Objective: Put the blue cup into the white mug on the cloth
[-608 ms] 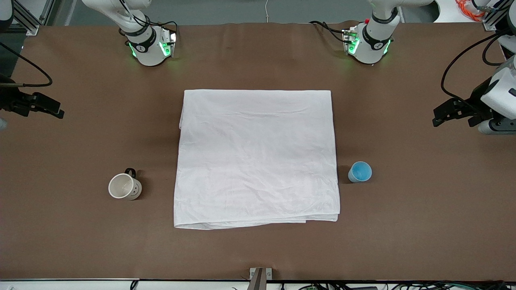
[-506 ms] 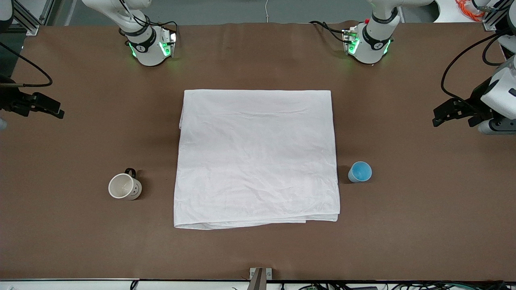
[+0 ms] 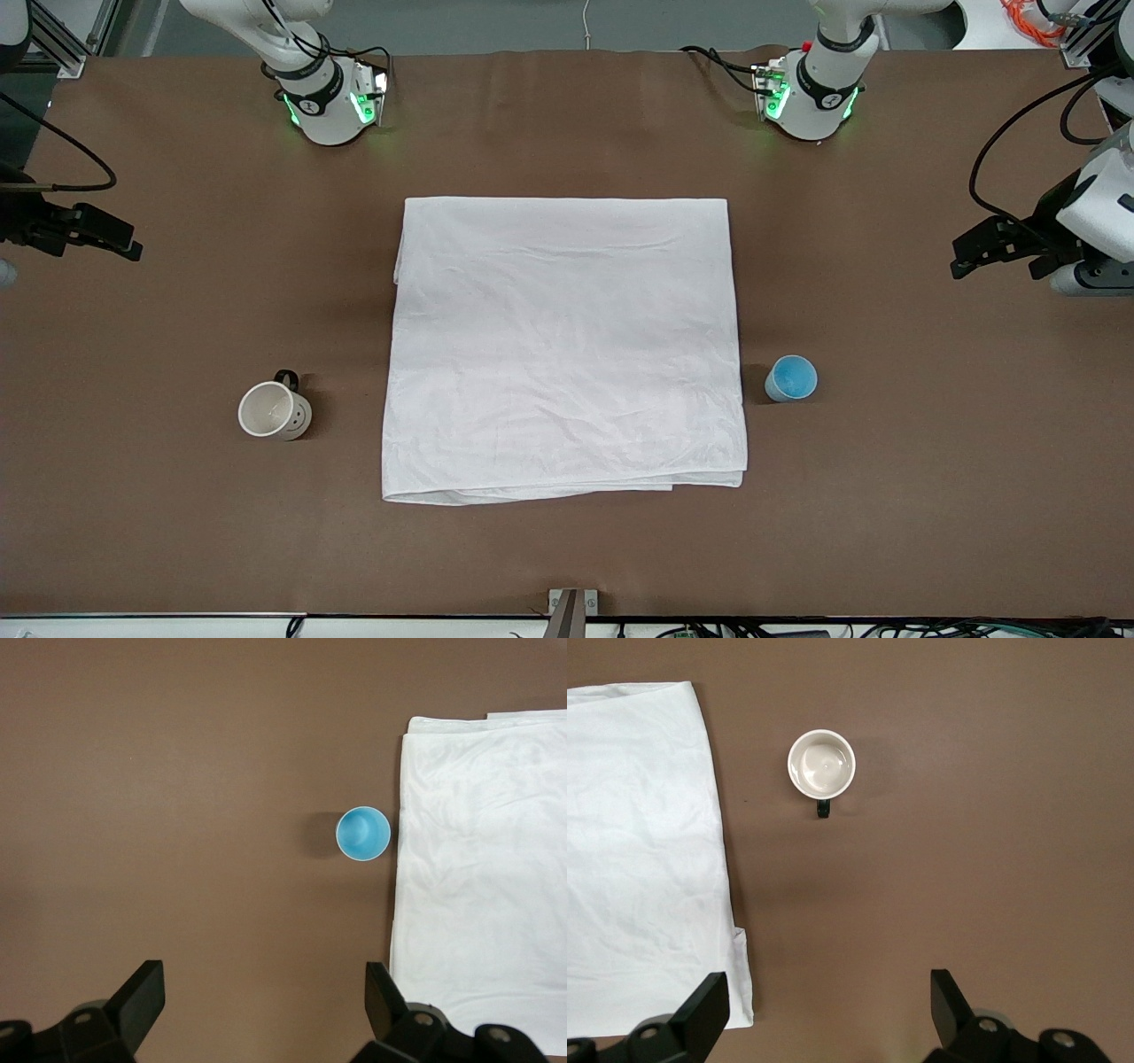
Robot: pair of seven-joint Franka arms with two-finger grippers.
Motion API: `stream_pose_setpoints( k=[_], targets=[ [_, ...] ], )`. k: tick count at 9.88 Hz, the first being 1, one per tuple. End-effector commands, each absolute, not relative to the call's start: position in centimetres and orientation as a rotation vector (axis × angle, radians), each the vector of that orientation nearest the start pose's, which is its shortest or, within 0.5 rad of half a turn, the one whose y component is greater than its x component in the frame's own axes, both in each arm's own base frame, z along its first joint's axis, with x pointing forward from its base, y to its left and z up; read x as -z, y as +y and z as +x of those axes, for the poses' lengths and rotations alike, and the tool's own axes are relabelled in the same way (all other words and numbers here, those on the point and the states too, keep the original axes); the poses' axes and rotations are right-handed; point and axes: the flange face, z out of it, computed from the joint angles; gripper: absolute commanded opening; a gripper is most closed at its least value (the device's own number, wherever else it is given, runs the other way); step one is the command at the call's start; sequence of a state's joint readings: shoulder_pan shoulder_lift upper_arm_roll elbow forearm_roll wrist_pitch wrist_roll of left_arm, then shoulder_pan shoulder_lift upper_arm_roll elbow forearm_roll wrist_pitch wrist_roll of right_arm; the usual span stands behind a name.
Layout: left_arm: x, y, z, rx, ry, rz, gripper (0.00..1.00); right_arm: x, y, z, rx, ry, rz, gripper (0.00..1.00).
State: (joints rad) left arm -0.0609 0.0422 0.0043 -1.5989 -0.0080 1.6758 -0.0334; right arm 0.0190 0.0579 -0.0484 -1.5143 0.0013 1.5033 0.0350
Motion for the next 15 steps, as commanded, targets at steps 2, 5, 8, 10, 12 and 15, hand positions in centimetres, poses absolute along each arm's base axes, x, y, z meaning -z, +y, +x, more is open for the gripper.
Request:
stream_pose_setpoints(
  k=[2, 5, 8, 10, 12, 15],
  targets=[
    [-60.1, -3.4, 57.6, 0.074, 0.057, -3.148, 1.00, -60.6, 1.0, 56.3, -0.118, 0.077, -3.141, 1.00],
    [-60.1, -3.4, 57.6, 0.074, 0.055, -3.150, 1.00, -55.2, 4.7, 56.9, -0.100, -0.002, -3.133, 1.00],
    [-60.1, -3.4, 57.6, 0.074, 0.055, -3.150, 1.00, -50.5, 5.1, 57.7, -0.085, 0.009, -3.106, 1.00],
    [-60.1, -3.4, 57.6, 0.074, 0.052, -3.150, 1.00, -45.0, 4.9, 56.9, -0.066, 0.014, -3.108, 1.00],
    [-60.1, -3.5, 57.6, 0.074, 0.050, -3.150, 1.00, -40.1, 4.4, 56.4, -0.009, 0.033, -3.109, 1.00],
    [-60.0, -3.6, 57.7, 0.072, 0.059, -3.150, 1.00, -30.6, 3.7, 56.5, -0.027, 0.038, -3.121, 0.99]
  ],
)
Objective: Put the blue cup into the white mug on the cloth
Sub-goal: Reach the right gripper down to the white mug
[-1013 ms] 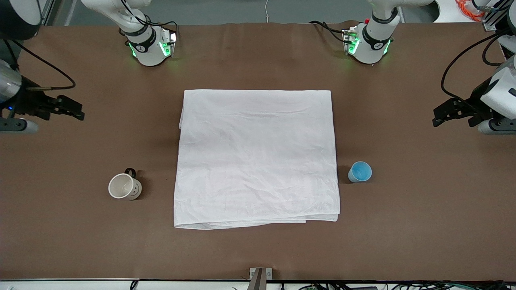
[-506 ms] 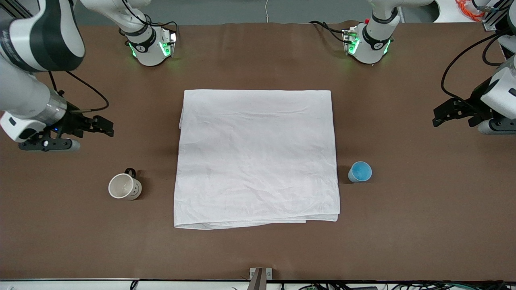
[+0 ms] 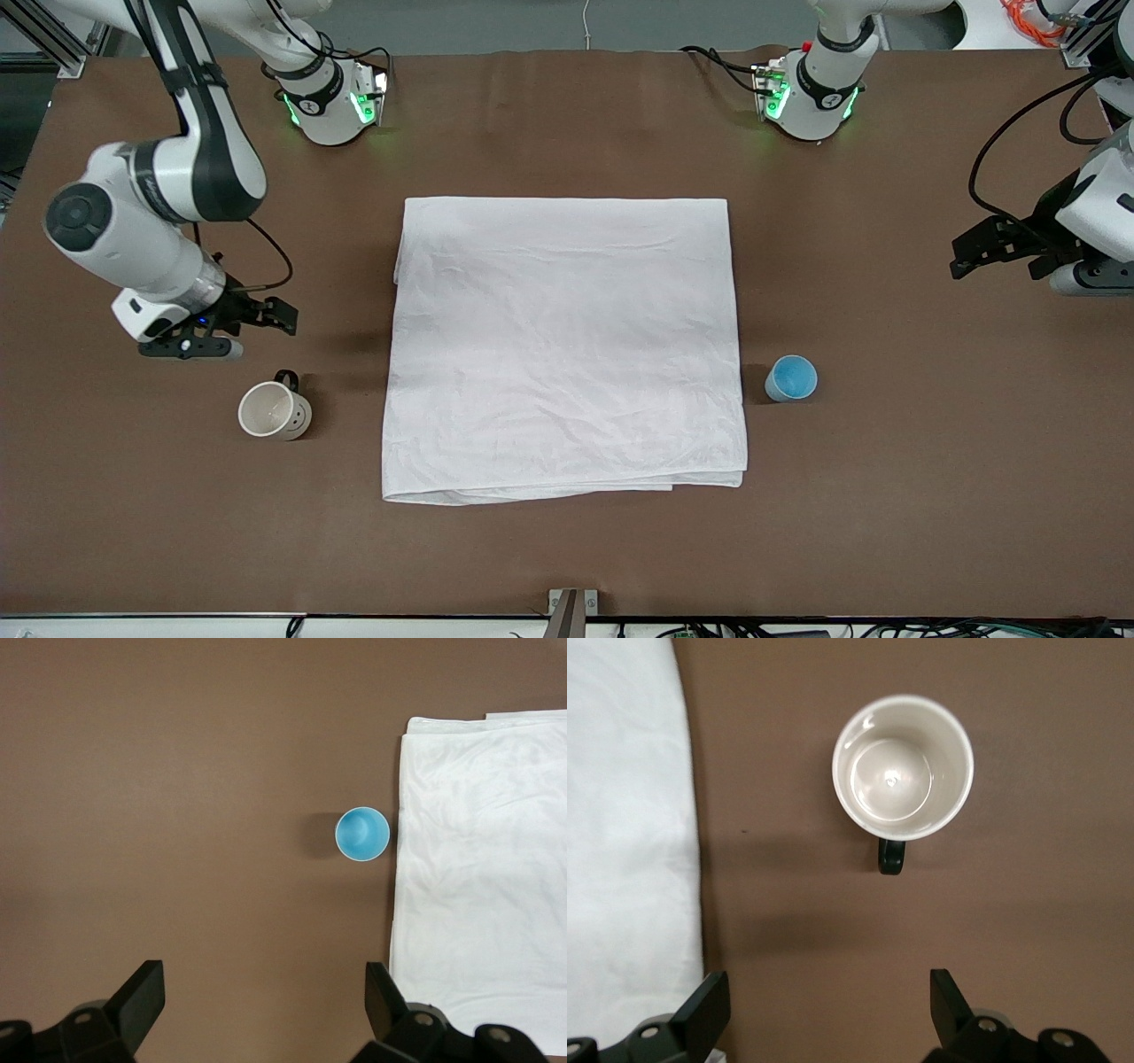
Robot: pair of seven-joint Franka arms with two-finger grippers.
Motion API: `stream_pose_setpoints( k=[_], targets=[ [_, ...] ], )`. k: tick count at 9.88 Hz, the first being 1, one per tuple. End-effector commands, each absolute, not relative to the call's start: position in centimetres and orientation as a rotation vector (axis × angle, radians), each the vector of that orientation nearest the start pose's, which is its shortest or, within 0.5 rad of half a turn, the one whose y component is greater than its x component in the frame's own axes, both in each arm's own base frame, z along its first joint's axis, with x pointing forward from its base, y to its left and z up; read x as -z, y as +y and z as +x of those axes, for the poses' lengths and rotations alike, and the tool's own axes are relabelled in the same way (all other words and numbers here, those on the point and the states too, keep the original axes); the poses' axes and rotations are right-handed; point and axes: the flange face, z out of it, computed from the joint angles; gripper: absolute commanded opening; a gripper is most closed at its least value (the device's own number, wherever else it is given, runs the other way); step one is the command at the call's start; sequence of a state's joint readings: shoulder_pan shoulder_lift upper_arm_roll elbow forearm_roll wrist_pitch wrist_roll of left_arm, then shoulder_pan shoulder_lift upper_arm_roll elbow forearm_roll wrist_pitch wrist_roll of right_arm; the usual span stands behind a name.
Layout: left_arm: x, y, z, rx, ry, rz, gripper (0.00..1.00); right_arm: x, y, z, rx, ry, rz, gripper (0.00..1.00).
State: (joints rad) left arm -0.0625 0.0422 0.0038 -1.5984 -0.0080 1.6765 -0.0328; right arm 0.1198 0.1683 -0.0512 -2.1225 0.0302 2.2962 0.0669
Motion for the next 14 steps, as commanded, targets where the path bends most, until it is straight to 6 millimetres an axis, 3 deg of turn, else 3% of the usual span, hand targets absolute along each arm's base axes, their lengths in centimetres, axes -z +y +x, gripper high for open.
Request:
stream_pose_setpoints(
  k=[1, 2, 3, 7, 11, 12, 14],
  targets=[
    [-59.9, -3.7, 57.7, 0.067, 0.057, -3.150, 1.00, -28.9, 2.5, 56.5, -0.058, 0.034, -3.124, 0.99],
    [-59.9, -3.8, 57.7, 0.065, 0.059, -3.150, 1.00, -27.1, 0.9, 56.6, -0.064, -0.005, -3.125, 0.99],
    [-59.9, -3.8, 57.7, 0.065, 0.059, -3.151, 1.00, -25.3, 0.6, 56.8, -0.064, -0.029, -3.127, 0.99],
    [-58.5, -4.0, 58.1, 0.015, 0.050, -3.163, 1.00, -21.4, 0.8, 58.2, 0.136, -0.032, -3.135, 0.99],
    [-55.5, -3.5, 59.5, -0.059, 0.057, -3.156, 1.00, -21.9, 0.7, 59.5, 0.179, -0.028, -3.134, 0.99],
    [-54.8, -4.4, 59.7, -0.076, 0.079, -3.151, 1.00, -22.6, 1.0, 60.2, 0.203, -0.027, -3.132, 0.99],
    [-51.8, -4.6, 60.7, -0.150, 0.086, -3.147, 1.00, -22.6, 0.8, 60.6, 0.203, -0.037, -3.132, 0.99]
  ],
)
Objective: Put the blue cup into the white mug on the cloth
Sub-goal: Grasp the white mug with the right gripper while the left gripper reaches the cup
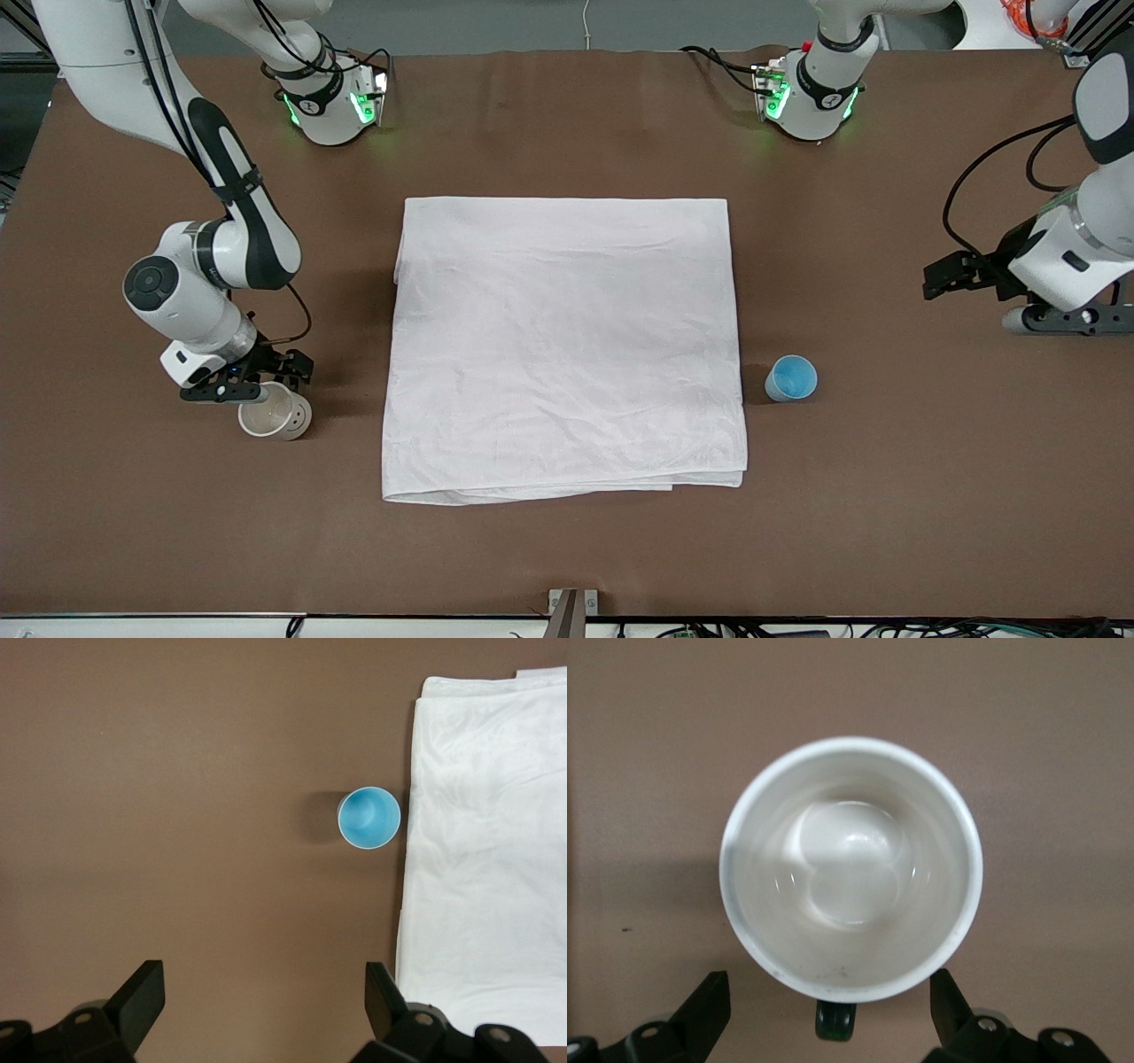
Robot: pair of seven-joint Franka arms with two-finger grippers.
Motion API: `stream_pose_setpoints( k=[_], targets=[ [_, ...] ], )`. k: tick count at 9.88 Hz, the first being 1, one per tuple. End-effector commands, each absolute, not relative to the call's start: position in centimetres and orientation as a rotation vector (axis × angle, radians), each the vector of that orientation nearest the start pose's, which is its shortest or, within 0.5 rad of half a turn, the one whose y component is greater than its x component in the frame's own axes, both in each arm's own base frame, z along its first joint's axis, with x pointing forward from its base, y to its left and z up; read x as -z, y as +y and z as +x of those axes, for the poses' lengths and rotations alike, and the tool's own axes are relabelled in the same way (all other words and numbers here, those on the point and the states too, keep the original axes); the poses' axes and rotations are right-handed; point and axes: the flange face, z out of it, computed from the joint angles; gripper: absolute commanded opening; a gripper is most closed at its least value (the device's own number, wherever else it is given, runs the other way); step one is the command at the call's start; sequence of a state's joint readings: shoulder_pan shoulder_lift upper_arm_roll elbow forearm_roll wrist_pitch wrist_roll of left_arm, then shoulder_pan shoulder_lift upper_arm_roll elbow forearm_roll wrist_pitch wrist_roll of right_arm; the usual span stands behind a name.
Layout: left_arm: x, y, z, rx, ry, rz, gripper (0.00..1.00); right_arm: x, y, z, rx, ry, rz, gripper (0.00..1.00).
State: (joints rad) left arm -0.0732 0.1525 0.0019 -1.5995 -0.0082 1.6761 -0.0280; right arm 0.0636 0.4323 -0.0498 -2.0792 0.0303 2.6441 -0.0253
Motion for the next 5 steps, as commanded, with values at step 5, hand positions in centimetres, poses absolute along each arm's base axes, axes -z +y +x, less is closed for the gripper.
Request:
stream_pose_setpoints(
  k=[5],
  targets=[
    [-45.7, -6.8, 62.4, -0.273, 0.131, -3.132, 0.97, -22.6, 0.8, 60.7, 0.206, -0.037, -3.133, 0.63]
  ],
)
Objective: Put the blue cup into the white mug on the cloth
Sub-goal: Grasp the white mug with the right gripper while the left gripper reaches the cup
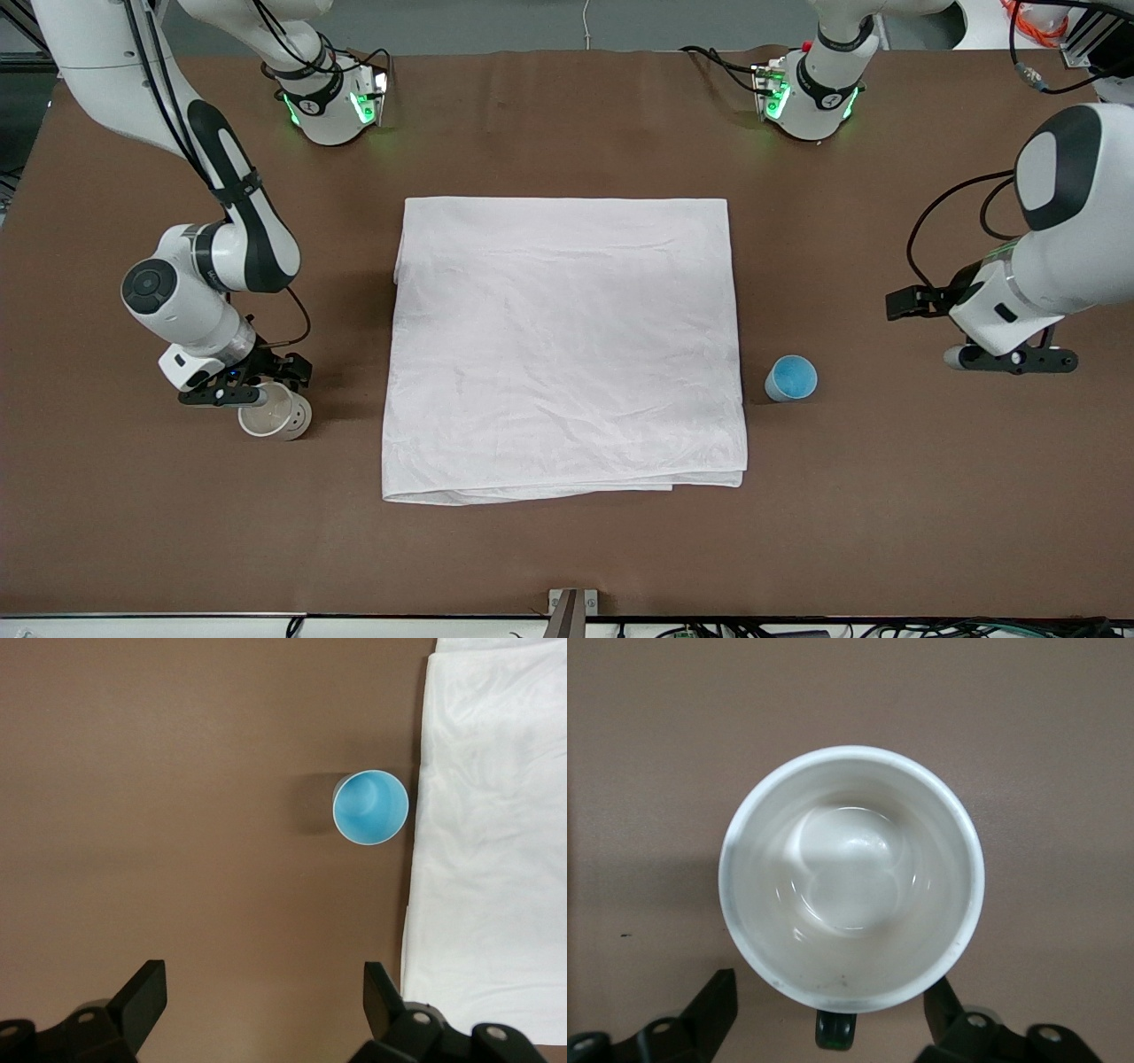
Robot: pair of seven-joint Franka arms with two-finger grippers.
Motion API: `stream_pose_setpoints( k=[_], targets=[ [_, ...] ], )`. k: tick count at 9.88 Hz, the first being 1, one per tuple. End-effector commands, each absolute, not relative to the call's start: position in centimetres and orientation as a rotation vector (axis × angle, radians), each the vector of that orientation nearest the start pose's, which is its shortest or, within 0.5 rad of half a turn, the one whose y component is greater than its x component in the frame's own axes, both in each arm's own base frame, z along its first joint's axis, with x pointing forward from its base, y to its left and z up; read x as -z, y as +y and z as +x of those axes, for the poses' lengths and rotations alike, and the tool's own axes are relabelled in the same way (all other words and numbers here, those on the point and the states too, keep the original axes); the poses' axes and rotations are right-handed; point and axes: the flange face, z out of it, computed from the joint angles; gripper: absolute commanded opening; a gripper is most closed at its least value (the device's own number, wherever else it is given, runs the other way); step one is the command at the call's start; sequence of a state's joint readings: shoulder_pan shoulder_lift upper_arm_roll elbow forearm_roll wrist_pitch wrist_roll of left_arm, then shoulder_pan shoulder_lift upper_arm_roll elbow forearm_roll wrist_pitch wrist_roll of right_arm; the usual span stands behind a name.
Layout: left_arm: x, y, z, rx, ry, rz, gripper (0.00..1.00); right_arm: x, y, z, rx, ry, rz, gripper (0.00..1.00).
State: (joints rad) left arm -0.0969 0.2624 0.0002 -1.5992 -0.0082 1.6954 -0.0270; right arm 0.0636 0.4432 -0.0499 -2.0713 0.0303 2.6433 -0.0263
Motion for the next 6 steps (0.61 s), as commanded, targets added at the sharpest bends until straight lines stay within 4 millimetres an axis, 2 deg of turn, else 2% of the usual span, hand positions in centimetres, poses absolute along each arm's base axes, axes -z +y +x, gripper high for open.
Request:
stream_pose_setpoints(
  k=[1, 2, 3, 4, 6],
  targets=[
    [-44.6, -7.1, 62.6, -0.290, 0.141, -3.128, 0.96, -22.6, 0.9, 60.7, 0.203, -0.037, -3.133, 0.44],
    [-42.9, -8.3, 63.0, -0.301, 0.170, -3.120, 0.95, -22.6, 0.9, 60.7, 0.201, -0.032, -3.133, 0.24],
    [-41.0, -8.8, 63.5, -0.304, 0.181, -3.120, 0.96, -22.7, 0.9, 60.7, 0.201, -0.037, -3.133, 0.15],
    [-39.1, -10.1, 63.6, -0.312, 0.205, -3.123, 0.96, -22.7, 0.9, 60.7, 0.201, -0.042, -3.133, 0.06],
    [-35.9, -10.9, 63.9, -0.282, 0.222, -3.126, 0.96, -22.6, 0.9, 60.6, 0.199, -0.044, -3.133, 0.01]
  ],
)
